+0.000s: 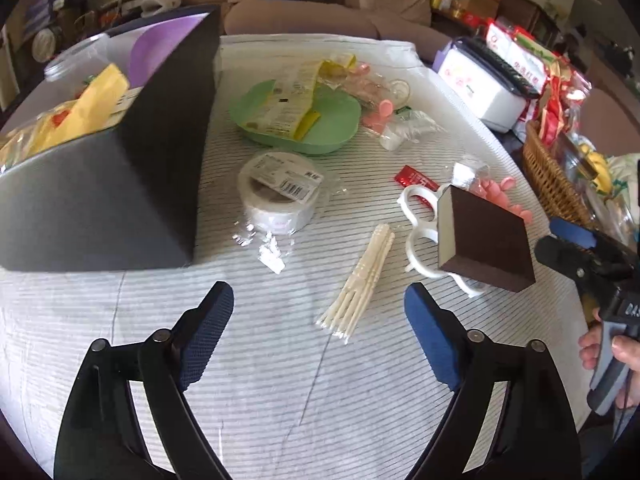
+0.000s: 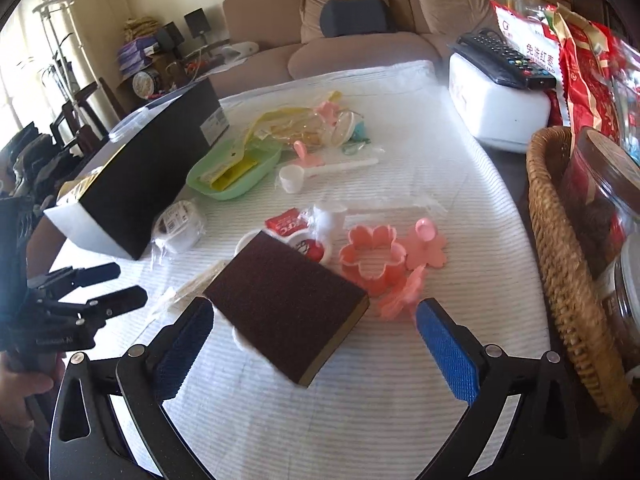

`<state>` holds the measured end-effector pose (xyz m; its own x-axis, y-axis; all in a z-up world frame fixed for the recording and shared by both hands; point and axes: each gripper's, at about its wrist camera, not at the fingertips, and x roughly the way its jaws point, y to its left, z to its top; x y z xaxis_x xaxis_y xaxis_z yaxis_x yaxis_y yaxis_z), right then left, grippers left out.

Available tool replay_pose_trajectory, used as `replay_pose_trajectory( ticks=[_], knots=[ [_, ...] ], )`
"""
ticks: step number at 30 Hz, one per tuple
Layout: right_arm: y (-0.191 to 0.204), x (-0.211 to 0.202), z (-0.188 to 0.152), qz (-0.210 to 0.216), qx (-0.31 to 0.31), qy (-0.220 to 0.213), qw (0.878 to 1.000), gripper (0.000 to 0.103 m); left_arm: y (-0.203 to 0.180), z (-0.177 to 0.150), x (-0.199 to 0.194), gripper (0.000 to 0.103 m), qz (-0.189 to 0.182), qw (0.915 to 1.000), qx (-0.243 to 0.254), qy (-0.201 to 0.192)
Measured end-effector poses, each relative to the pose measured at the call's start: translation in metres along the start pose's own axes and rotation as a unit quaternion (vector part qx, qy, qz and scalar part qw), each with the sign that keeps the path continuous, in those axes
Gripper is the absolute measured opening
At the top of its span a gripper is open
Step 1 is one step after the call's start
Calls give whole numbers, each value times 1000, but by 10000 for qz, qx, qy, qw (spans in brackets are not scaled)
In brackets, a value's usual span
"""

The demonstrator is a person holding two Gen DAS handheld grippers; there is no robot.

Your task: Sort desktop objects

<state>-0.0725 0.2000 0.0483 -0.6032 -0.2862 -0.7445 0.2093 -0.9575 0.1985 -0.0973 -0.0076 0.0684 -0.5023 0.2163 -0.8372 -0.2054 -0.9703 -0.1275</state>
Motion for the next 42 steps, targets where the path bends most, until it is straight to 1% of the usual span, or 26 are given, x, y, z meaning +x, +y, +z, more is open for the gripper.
replay_pose_trajectory(
  ticks=[4, 8, 11, 13, 15, 16, 18, 20, 22, 25, 30, 34, 42],
  knots=[
    [15, -6, -16, -146, -242, 8, 9996, 103, 3, -19, -6, 89, 120, 9996, -263, -6],
    [21, -2, -32, -386, -333, -16, 9987, 103, -4, -37, -9, 95, 401, 9987, -290, -74],
    [17, 4, -47, -349, 94, 7, 9993, 103, -6, -52, -8, 102, 357, 9983, -453, -54],
    [13, 12, -58, -329, 397, 94, 9986, 103, -10, -62, 0, 103, 358, 9983, -451, 51],
    [15, 18, -65, -490, 354, 136, 9981, 103, -14, -66, 7, 103, 456, 9982, -383, 106],
    [19, 19, -66, -578, 227, 78, 9980, 103, -16, -66, 8, 103, 516, 9980, -348, 82],
    [25, 22, -65, -692, 12, 112, 9975, 103, -16, -64, 10, 103, 628, 9973, -368, 53],
    [25, 26, -65, -776, -11, 167, 9968, 103, -15, -62, 13, 103, 722, 9965, -416, 59],
    [25, 28, -62, -761, 34, 106, 9970, 103, -19, -63, 15, 103, 808, 9962, -338, 15],
    [27, 34, -59, -807, -20, 150, 9966, 103, -24, -64, 18, 103, 912, 9956, -190, -4],
    [33, 40, -58, -944, -166, 232, 9951, 103, -25, -61, 20, 103, 1006, 9946, -260, -48],
    [35, 43, -58, -1054, -322, 305, 9934, 103, -25, -57, 24, 103, 1032, 9941, -280, -187],
    [35, 45, -58, -1068, -338, 312, 9932, 103, -24, -56, 24, 103, 1035, 9940, -267, -223]
  ],
)
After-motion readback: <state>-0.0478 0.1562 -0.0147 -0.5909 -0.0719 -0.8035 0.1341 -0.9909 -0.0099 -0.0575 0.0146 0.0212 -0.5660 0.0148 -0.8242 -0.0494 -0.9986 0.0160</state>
